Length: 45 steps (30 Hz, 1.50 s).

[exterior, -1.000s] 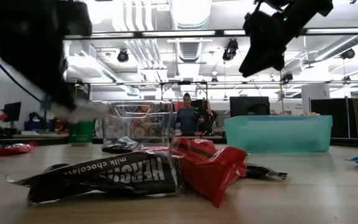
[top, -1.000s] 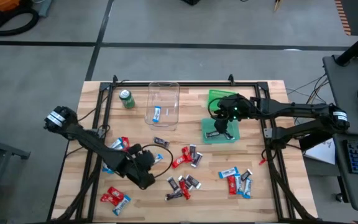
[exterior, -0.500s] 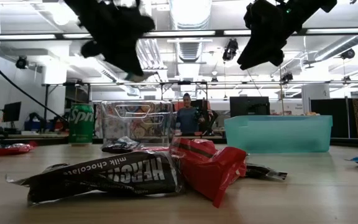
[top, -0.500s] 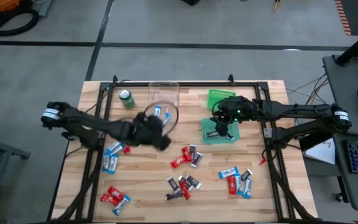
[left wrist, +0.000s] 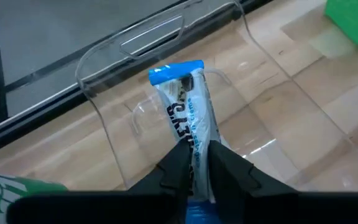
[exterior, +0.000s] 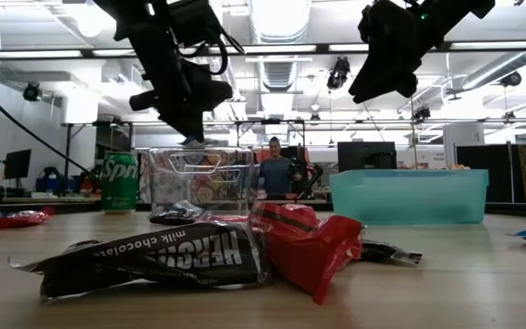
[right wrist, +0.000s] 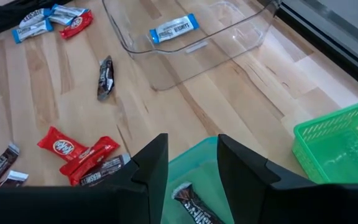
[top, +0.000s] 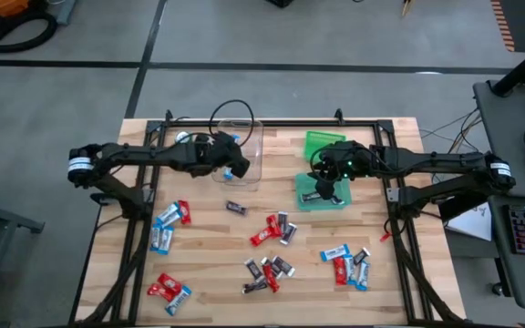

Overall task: Sort candy
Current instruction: Put the white candy into the transparent bin

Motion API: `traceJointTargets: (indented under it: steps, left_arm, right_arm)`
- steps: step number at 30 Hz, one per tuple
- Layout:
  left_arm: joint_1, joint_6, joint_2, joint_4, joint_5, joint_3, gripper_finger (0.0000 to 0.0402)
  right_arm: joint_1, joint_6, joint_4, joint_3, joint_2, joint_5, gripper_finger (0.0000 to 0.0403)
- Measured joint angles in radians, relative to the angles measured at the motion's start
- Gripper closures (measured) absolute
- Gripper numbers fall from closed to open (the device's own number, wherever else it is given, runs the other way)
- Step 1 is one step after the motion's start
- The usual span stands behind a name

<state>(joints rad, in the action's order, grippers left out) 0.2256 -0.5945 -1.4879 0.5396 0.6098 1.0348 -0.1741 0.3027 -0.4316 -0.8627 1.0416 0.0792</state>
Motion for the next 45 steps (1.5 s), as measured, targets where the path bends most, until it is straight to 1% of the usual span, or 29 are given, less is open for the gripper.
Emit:
traceJointTargets:
  steps: [6,10,13,17,21,27,32,38,42,45]
  left_arm:
    - [-0.001,0.022,0.000,-0.002,-0.001,0.000,0.0315]
    - [-0.017,0.032,0.000,-0.008,0.000,0.000,0.0296]
    - [-0.062,0.043,0.003,-0.009,-0.001,0.000,0.0289]
    - [-0.164,0.082,0.014,-0.009,-0.011,0.000,0.0288]
    - [-0.295,0.089,0.021,-0.011,-0.025,0.000,0.0288]
    - [-0.489,0.089,0.022,-0.064,-0.024,0.001,0.0288]
    - [-0.606,0.090,0.023,-0.134,-0.017,0.001,0.0288]
    - [-0.692,0.089,0.023,-0.145,-0.017,0.001,0.0288]
    - [-0.707,0.089,0.023,-0.149,-0.016,0.001,0.0288]
    - [-0.707,0.089,0.023,-0.158,-0.015,0.001,0.0288]
  right_arm:
    - [0.000,0.004,0.000,0.000,0.000,0.000,0.0276]
    - [0.000,0.018,-0.006,0.000,0.000,-0.008,0.0276]
    - [0.010,0.027,-0.008,0.000,0.000,-0.052,0.0276]
    - [0.052,0.036,-0.013,0.000,0.000,-0.142,0.0276]
    - [0.124,0.090,-0.023,0.000,0.002,-0.209,0.0275]
    - [0.275,0.132,-0.090,0.000,0.021,-0.215,0.0275]
    - [0.395,0.169,-0.146,0.000,0.067,-0.212,0.0275]
    - [0.513,0.169,-0.235,-0.002,0.173,-0.210,0.0275]
    - [0.586,0.168,-0.291,-0.016,0.252,-0.207,0.0275]
    - [0.636,0.175,-0.297,-0.022,0.316,-0.208,0.0275]
